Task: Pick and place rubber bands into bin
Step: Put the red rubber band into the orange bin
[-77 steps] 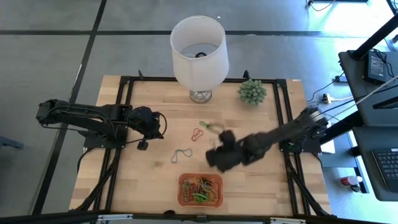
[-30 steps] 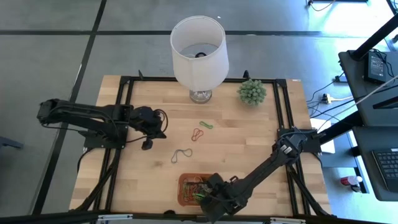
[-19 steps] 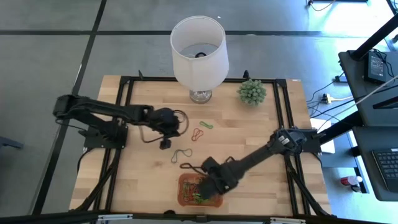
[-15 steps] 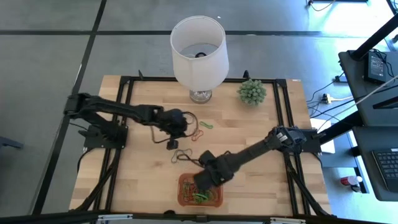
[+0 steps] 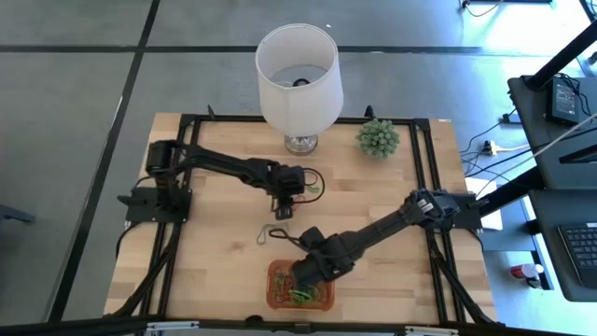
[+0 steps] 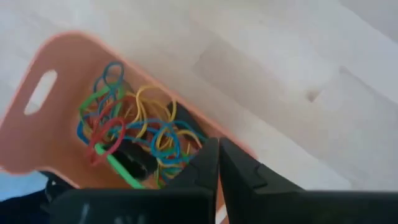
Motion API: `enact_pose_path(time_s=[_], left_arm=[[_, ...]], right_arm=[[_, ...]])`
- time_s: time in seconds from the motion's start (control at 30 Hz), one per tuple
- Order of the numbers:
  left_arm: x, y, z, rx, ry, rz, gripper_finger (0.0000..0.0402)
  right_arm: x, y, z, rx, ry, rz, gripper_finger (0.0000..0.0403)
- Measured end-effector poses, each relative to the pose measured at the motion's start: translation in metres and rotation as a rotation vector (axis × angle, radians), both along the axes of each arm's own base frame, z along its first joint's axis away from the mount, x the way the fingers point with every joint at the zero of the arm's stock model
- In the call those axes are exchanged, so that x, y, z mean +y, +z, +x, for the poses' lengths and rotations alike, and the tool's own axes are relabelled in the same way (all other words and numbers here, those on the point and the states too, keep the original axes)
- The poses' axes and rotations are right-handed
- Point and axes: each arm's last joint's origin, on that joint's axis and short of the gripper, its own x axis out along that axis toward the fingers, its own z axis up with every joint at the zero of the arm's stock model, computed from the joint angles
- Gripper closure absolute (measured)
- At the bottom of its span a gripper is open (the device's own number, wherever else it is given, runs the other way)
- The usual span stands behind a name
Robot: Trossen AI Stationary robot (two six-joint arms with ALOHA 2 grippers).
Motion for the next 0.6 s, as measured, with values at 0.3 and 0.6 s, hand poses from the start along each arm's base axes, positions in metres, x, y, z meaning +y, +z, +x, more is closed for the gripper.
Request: enact_pose_path(time_s=[0.3, 0.6], left_arm=[[-0.004, -0.026, 0.005, 0.068, -0.034, 0.008, 0.0248], [-0.005, -0.025, 0.007, 0.044, -0.046, 0.008, 0.0325]], right_arm=[[-0.001, 0.000, -0.002, 0.000, -0.002, -0.042, 0.0399], [-0.001, 0.000, -0.003, 0.007, -0.002, -0.072, 0.0392]])
